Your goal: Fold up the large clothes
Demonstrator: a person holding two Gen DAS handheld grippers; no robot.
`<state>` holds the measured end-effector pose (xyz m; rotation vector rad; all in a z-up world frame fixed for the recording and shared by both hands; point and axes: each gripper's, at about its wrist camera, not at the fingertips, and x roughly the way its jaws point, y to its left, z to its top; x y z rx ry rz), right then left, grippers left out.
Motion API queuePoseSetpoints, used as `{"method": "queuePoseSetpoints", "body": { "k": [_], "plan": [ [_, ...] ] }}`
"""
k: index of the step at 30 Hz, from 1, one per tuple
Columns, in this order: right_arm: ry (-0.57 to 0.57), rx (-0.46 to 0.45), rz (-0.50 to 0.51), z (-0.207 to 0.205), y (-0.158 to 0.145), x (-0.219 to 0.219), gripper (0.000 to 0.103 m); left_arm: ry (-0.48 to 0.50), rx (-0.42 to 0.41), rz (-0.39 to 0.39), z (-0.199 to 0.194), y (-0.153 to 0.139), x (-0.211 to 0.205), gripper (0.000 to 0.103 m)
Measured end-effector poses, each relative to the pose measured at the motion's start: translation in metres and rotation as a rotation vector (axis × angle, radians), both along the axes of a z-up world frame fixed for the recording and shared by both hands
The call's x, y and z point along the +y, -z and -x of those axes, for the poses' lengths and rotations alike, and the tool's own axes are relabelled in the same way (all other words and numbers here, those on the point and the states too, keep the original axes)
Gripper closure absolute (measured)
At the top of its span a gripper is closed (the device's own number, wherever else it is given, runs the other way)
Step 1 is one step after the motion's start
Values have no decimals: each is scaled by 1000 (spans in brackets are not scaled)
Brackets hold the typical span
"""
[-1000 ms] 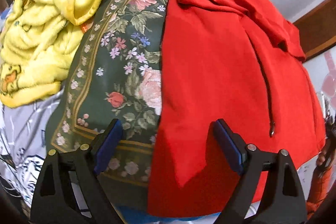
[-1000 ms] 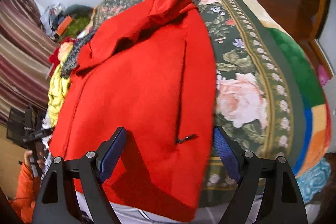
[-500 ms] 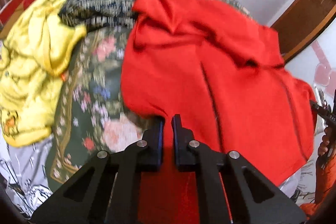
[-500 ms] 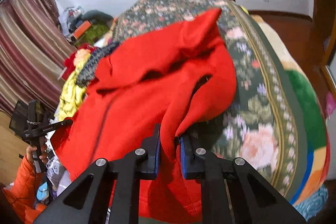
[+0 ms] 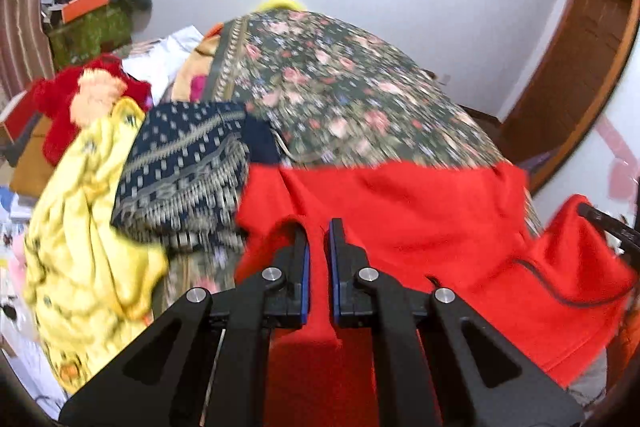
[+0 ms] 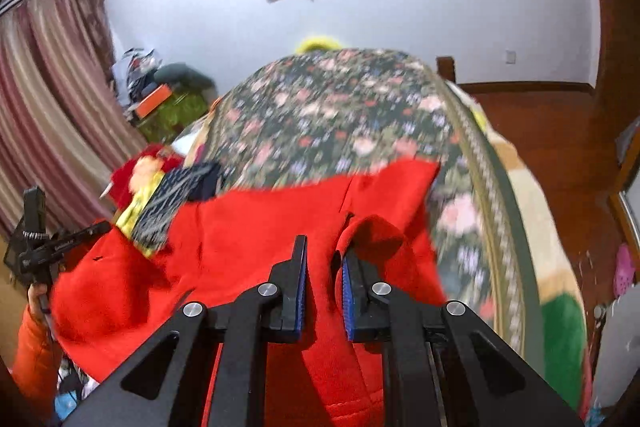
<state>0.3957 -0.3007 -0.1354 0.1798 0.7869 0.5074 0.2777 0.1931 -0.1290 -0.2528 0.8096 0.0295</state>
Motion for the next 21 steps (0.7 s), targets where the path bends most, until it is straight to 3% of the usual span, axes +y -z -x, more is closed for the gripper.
{"method": "queuePoseSetpoints", "body": {
  "k": [4, 8, 12, 16, 19, 20, 21],
  "plan": [
    [32, 45, 14, -59, 19, 3, 91, -81, 53, -14, -55, 25, 18, 98],
    [62, 138, 75, -109, 61, 4, 91, -178, 182, -49, -104, 83, 42, 99],
    [67, 202, 98, -140, 90, -3, 91, -201, 296, -25, -119, 136, 59, 99],
    [87, 178, 107, -149, 90, -5, 88, -182, 276, -46, -111, 143, 57, 99],
    [168, 83, 267, -147, 76, 7, 73, -134, 282, -114, -106, 138, 47, 99],
    [216, 32, 353, -146, 70, 11, 64, -117, 282, -139, -103, 136, 43, 99],
    [265, -20, 432, -144, 64, 14, 46, -89, 275, -154, -98, 132, 38, 98]
  ]
}}
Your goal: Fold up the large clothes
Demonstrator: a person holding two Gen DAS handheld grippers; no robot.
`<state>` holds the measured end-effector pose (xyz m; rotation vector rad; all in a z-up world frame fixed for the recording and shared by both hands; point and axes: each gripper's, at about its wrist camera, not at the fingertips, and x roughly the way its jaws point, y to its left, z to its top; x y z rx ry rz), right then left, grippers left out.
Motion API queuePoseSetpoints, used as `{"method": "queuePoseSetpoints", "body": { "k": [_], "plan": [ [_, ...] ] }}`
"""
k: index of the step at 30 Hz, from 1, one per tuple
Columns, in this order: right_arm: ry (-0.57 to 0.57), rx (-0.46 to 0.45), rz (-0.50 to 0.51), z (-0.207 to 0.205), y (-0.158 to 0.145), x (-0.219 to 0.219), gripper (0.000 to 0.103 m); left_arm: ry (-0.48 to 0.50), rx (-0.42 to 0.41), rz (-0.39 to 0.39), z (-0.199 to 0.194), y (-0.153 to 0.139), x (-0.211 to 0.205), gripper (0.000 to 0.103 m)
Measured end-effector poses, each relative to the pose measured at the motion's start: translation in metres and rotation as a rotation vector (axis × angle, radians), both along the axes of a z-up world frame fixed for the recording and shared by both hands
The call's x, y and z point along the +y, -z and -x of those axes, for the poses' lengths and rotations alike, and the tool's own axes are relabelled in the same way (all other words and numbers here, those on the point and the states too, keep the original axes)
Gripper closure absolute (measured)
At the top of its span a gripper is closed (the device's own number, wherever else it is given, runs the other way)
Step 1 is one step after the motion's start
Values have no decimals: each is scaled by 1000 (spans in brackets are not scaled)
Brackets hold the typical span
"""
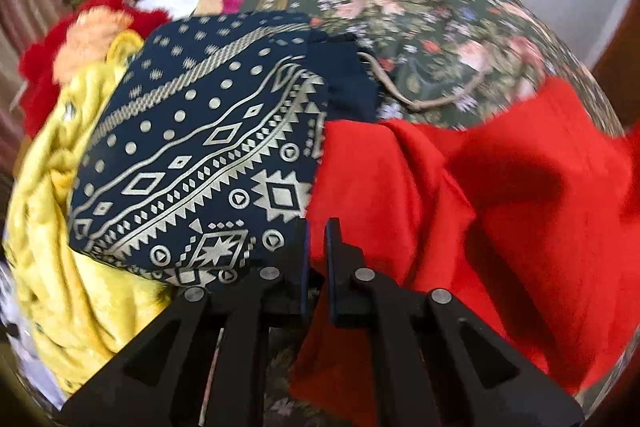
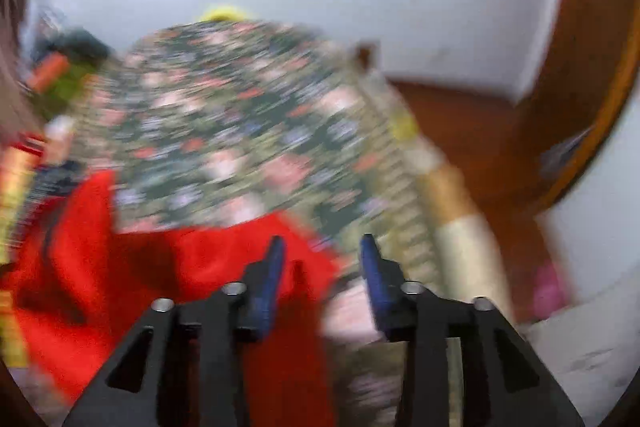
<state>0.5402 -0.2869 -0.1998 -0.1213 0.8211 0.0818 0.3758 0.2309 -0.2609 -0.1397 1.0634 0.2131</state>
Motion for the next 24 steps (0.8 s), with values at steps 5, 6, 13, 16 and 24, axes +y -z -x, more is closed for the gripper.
{"method": "queuePoseSetpoints", "body": {
  "k": [5, 6, 13, 16, 24],
  "plan": [
    [3, -90, -10, 14, -31, -16, 23, 85, -7, -46, 19, -15, -19, 46],
    [-14, -82, -40, 20, -36, -23, 23, 92, -18, -71, 26, -19, -22, 40],
    [-129, -25, -19, 74, -30, -38, 21, 177, 11, -147, 42, -21, -41, 17],
    [-180, 24, 13, 93, -11, -33, 21, 197, 5, -170, 46, -23, -48, 17],
    [-305, 115, -14, 88, 32, 11, 21, 263, 8, -142, 28, -10, -68, 10]
  ]
}}
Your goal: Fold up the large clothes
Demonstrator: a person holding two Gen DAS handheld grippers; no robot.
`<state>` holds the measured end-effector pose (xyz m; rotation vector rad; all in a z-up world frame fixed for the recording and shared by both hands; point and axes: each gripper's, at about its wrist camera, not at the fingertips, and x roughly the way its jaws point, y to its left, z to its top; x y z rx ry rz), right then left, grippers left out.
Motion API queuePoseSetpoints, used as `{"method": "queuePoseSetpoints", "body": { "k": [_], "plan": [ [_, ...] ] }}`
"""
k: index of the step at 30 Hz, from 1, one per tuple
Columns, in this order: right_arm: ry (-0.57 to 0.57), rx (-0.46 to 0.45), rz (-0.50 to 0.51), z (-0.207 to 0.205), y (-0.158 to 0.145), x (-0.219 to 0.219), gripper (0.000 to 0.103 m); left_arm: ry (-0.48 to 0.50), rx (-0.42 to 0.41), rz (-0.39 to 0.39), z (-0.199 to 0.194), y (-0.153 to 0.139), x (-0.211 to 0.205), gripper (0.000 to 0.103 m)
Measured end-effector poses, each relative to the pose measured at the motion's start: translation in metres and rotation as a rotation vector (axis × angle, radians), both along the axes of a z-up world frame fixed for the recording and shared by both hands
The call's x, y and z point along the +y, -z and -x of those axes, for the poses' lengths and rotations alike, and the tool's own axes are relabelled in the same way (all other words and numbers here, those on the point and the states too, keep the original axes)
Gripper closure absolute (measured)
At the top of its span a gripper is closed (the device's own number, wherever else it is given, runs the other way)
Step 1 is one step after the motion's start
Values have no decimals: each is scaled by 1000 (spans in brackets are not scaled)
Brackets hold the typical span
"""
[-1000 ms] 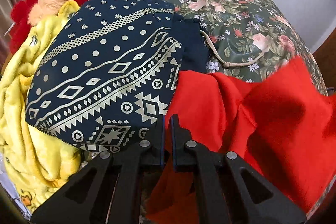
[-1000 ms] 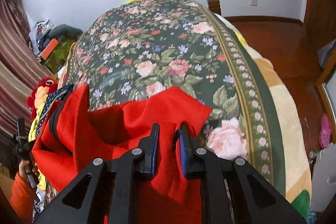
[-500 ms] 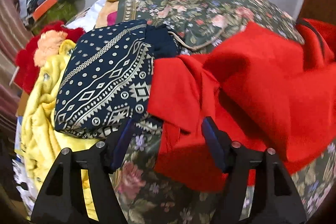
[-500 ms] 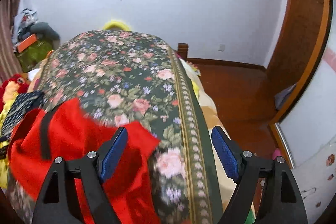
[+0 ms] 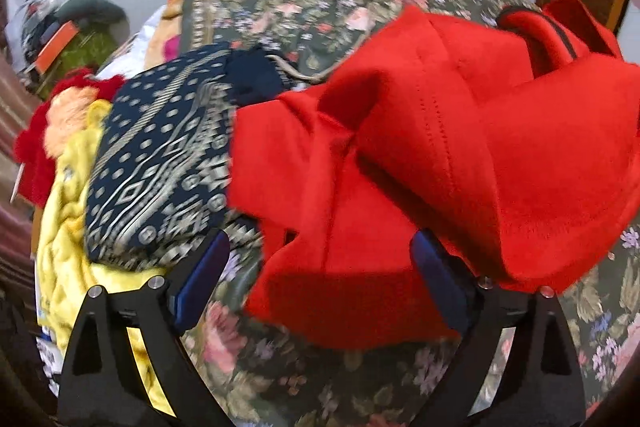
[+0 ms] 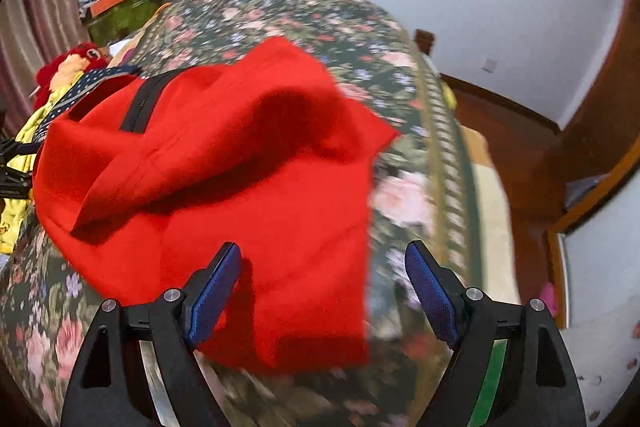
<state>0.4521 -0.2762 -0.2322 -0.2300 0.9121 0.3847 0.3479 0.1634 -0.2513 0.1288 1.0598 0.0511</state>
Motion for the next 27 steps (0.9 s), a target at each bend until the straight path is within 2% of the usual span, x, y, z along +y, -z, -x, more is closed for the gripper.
{"method": "queuePoseSetpoints", "body": {
  "k": [4, 7, 9, 13, 15, 18, 20, 24, 26, 27],
  "plan": [
    [-47, -2, 3, -31, 7, 35, 21, 30, -11, 13, -32, 6, -11, 10],
    [-28, -22, 15, -63, 5, 51, 21, -21, -44, 86, -67, -4, -4, 10],
    [20, -47, 19, -87, 1, 55, 21, -92, -53, 132, -94, -8, 9, 10],
    [220, -95, 107, -128, 1, 45, 21, -212, -30, 141, -131, -6, 37, 10],
    [259, -101, 86, -132, -1, 33, 21, -231, -36, 163, -132, -9, 50, 10],
    [245, -102, 46, -122, -4, 18, 21, -207, -66, 195, -116, -16, 61, 10],
    [215, -95, 42, -114, -3, 11, 21, -180, -83, 216, -104, -20, 66, 10],
    [133, -60, 51, -93, 3, 11, 21, -104, -56, 296, -90, -13, 65, 12],
    [92, -50, 56, -86, 6, 15, 21, -80, -40, 303, -93, -7, 56, 24],
    [76, -44, 57, -84, 7, 18, 21, -62, -26, 317, -97, -3, 51, 27]
  ]
}}
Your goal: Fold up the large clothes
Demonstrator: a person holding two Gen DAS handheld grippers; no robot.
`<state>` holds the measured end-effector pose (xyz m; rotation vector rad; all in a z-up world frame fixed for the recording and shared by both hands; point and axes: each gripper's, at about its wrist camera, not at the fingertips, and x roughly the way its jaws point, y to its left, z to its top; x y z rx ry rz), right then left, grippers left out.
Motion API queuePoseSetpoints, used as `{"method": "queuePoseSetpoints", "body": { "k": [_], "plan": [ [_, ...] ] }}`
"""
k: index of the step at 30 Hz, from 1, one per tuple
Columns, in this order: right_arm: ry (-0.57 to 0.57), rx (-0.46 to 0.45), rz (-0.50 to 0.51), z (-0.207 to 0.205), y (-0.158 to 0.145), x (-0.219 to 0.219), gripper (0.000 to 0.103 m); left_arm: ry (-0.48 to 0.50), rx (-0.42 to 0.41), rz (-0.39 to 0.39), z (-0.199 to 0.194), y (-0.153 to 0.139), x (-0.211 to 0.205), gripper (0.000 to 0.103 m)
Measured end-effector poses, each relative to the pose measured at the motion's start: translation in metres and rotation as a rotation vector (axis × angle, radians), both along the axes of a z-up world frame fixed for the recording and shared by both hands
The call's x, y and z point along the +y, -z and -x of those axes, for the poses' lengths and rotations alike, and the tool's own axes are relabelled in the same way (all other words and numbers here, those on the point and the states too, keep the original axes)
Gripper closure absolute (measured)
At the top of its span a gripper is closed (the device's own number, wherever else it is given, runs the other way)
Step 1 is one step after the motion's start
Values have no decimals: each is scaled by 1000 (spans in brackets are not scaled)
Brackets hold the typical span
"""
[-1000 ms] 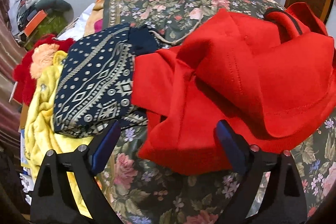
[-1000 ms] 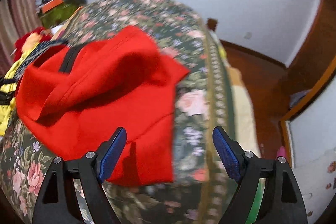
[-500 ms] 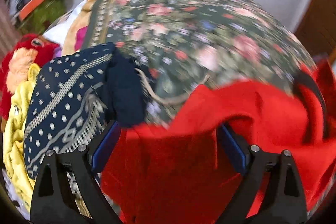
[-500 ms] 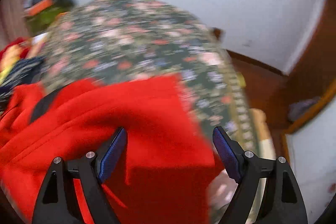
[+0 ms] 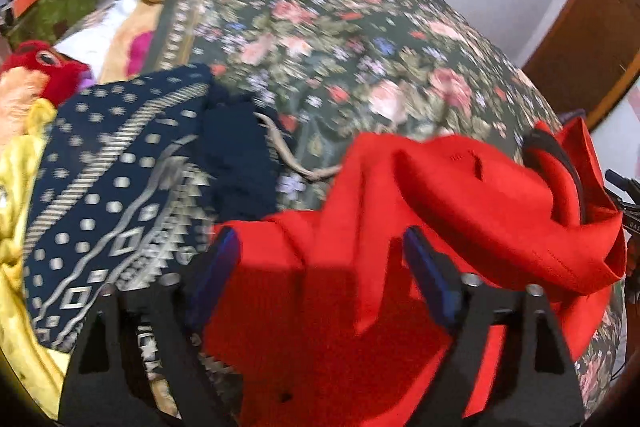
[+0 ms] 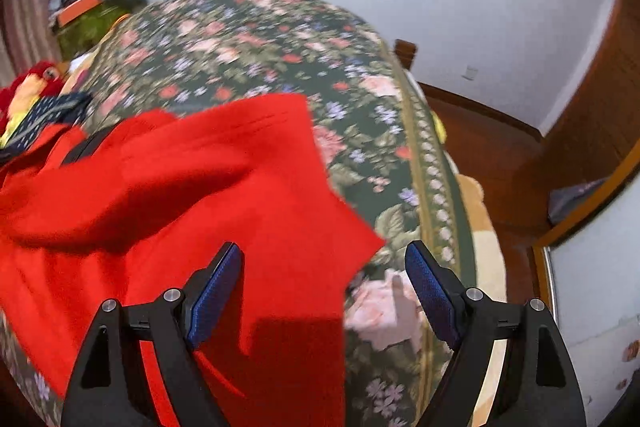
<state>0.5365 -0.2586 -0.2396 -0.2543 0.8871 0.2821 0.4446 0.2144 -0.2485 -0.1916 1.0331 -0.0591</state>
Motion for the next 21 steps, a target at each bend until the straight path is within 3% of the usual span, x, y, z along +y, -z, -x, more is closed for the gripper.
{"method": "queuePoseSetpoints", "body": {
  "k": [3, 4, 6, 7, 8, 14, 16, 21],
  "plan": [
    [-11, 12, -3, -2, 2, 8, 21, 26, 25, 19, -18, 13, -17, 39],
    [-12, 19, -14, -5, 1, 10, 21, 23, 29, 17, -22, 15, -21, 48],
    [-17, 33, -38, -13, -1, 15, 21, -5, 36, 19, -31, 19, -24, 68],
    [-20, 39, -46, -18, -2, 18, 21, -38, 44, 16, -34, 20, -22, 90],
    [-23, 41, -45, -24, -1, 23, 21, -53, 49, 33, -35, 19, -19, 99],
    [-22, 81, 11, -58, 16, 44, 21, -156, -71, -46, -11, -13, 6, 100],
    [42, 76, 17, -67, 22, 40, 21, -218, -81, -65, 0, -23, 24, 100],
    [189, 72, -39, -74, 30, 14, 21, -261, -83, -98, 23, -24, 42, 100]
  ]
}}
